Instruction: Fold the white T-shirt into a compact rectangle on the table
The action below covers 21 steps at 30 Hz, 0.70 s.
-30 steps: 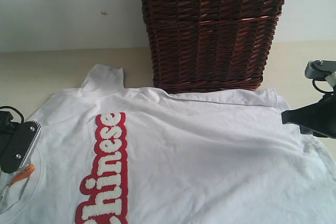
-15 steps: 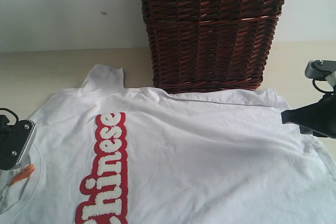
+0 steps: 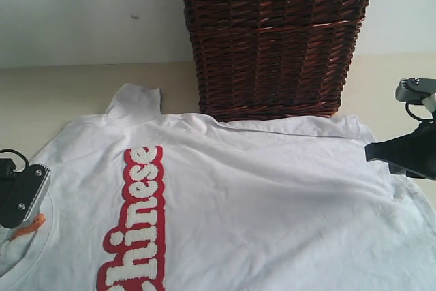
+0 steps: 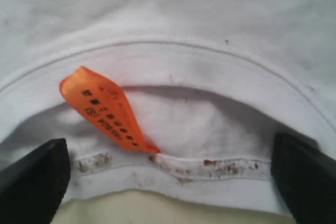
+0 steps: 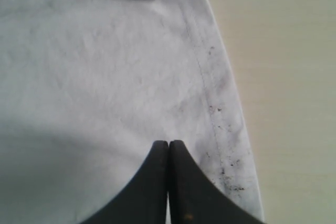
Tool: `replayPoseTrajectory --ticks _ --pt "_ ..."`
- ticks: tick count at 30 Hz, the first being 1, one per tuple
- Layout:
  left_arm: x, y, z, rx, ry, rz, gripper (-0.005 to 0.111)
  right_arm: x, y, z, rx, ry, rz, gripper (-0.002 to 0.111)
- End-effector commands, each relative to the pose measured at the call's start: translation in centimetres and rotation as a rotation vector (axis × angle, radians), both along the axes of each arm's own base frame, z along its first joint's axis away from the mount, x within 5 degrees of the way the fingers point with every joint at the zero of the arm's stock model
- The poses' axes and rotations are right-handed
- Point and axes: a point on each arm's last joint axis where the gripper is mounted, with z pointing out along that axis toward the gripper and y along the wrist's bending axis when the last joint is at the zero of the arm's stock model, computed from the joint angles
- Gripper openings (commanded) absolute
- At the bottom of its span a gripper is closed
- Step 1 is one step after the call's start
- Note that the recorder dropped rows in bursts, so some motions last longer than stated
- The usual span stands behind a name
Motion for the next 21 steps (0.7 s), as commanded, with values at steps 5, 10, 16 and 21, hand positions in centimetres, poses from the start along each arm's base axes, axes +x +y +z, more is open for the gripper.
replayPoseTrajectory --ticks 5,10,16,21 --pt "0.1 0.2 -0.7 0.020 0.013 -0.022 0.105 0.0 -0.2 0.3 -0.003 -0.010 0.000 0.000" --pt "-0.2 0.2 -1.3 0.016 0.074 -0.007 0.105 -0.1 -0.1 0.2 0.005 0.003 0.007 0.000" --pt "-0.1 0.2 -1.6 0.016 0.074 -0.006 0.105 -0.1 -0.1 0.2 -0.001 -0.001 0.020 0.000" --pt "-0.1 0.2 -1.6 0.016 0.070 -0.009 0.105 0.0 0.1 0.4 0.031 -0.007 0.007 0.003"
